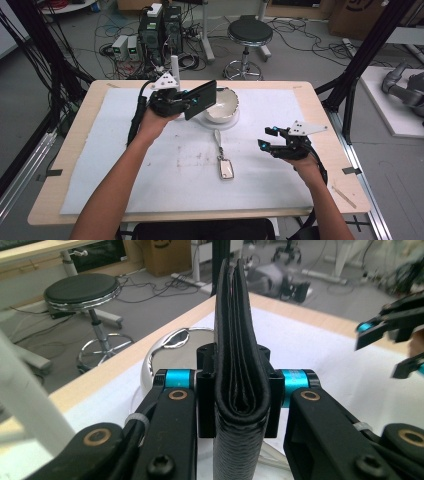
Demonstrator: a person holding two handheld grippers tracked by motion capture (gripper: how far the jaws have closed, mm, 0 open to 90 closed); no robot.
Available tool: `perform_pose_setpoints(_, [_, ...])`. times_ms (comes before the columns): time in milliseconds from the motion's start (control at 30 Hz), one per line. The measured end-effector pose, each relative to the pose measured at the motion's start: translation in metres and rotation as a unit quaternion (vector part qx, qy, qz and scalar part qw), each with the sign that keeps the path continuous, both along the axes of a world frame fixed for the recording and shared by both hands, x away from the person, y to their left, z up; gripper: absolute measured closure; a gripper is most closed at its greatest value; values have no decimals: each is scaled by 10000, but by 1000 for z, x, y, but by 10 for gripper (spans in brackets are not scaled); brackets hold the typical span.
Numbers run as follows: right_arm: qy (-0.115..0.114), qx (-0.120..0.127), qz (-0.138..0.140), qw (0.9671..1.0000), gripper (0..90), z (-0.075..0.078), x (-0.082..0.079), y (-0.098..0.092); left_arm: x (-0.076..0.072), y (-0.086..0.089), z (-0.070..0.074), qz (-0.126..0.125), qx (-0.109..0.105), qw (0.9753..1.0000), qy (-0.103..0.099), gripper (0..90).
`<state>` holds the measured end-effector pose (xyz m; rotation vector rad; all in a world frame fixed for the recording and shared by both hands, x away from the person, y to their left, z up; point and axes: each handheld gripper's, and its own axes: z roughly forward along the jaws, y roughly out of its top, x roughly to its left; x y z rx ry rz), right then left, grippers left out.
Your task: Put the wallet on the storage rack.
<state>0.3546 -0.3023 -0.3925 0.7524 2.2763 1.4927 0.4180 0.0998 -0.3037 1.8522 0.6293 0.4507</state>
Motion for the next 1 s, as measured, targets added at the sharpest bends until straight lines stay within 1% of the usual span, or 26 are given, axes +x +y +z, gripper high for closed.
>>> perform_pose_setpoints(33, [-19, 17, -1, 10000, 416, 0, 0, -1, 0, 0, 0, 0, 0, 10000, 0, 758])
perform_pose_setpoints(100, [-15, 20, -2, 10000, 416, 0, 0, -1, 10, -12, 3, -61, 195, 9998, 24, 758])
perform_pose_setpoints(167, [-18, 34, 1, 10000, 417, 0, 0, -1, 12, -15, 3, -61, 211, 9997, 42, 757])
perform_pose_setpoints(200, [-28, 33, -1, 10000, 417, 1, 0, -2, 19, -22, 2, -72, 273, 9996, 87, 757])
perform_pose_setpoints(233, [-28, 33, -1, 10000, 417, 1, 0, -2, 19, -22, 2, -72, 273, 9996, 87, 757])
perform_pose_setpoints(267, [-45, 23, 6, 10000, 418, 0, -1, -2, 25, -29, 0, -67, 390, 9991, 119, 757])
perform_pose_setpoints(300, [-40, 33, 6, 10000, 419, 0, -1, -2, 25, -29, 0, -67, 390, 9991, 119, 757])
perform_pose_setpoints(367, [-35, 32, 2, 10000, 419, 0, -1, -2, 29, -34, -3, -55, 451, 9988, 153, 757])
perform_pose_setpoints(400, [-26, 35, -3, 10000, 420, 0, -1, -3, 33, -39, -8, -51, 552, 9983, 184, 757])
perform_pose_setpoints(433, [-26, 35, -3, 10000, 420, 0, -1, -3, 33, -39, -8, -51, 552, 9983, 184, 757])
perform_pose_setpoints(467, [-28, 43, -9, 10000, 420, 0, -1, -4, 36, -44, -13, -7, 718, 9972, 229, 757])
perform_pose_setpoints(500, [-16, 57, -14, 10000, 420, 0, -2, -4, 36, -44, -13, -7, 718, 9972, 229, 756])
perform_pose_setpoints(533, [-40, 62, -19, 10000, 420, 0, -1, -5, 40, -47, -17, 24, 819, 9962, 282, 756])
perform_pose_setpoints(567, [-40, 62, -19, 10000, 420, 0, -1, -5, 40, -47, -17, 24, 819, 9962, 282, 756])
perform_pose_setpoints(600, [-45, 74, -17, 10000, 420, 0, -1, -5, 43, -51, -21, 67, 848, 9958, 352, 755])
perform_pose_setpoints(633, [-45, 74, -17, 10000, 420, 0, -1, -5, 43, -51, -21, 67, 848, 9958, 352, 753])
perform_pose_setpoints(667, [-45, 69, -9, 10000, 420, 0, -1, -5, 47, -54, -22, 69, 874, 9954, 395, 750])
perform_pose_setpoints(767, [-40, 73, -7, 10000, 420, 0, -1, -5, 49, -58, -22, 91, 878, 9952, 410, 735])
perform_pose_setpoints(800, [-42, 73, -9, 10000, 420, 0, -1, -5, 50, -62, -23, 146, 884, 9950, 446, 717])
perform_pose_setpoints(833, [-42, 73, -9, 10000, 420, 0, -1, -5, 50, -62, -23, 146, 884, 9950, 446, 695])
perform_pose_setpoints(867, [-44, 66, -8, 10000, 422, 0, -1, -6, 51, -67, -27, 178, 901, 9946, 491, 670])
perform_pose_setpoints(900, [-44, 66, -8, 10000, 422, 0, -1, -6, 51, -67, -27, 178, 901, 9946, 491, 669])
perform_pose_setpoints(933, [-28, 75, -26, 10000, 423, 0, -2, -7, 50, -69, -33, 216, 881, 9945, 526, 658])
perform_pose_setpoints(967, [-28, 75, -26, 10000, 423, 0, -2, -7, 50, -69, -33, 216, 881, 9945, 526, 654])
perform_pose_setpoints(1000, [-41, 61, -33, 10000, 430, -1, -2, -9, 50, -69, -37, 239, 865, 9944, 559, 647])
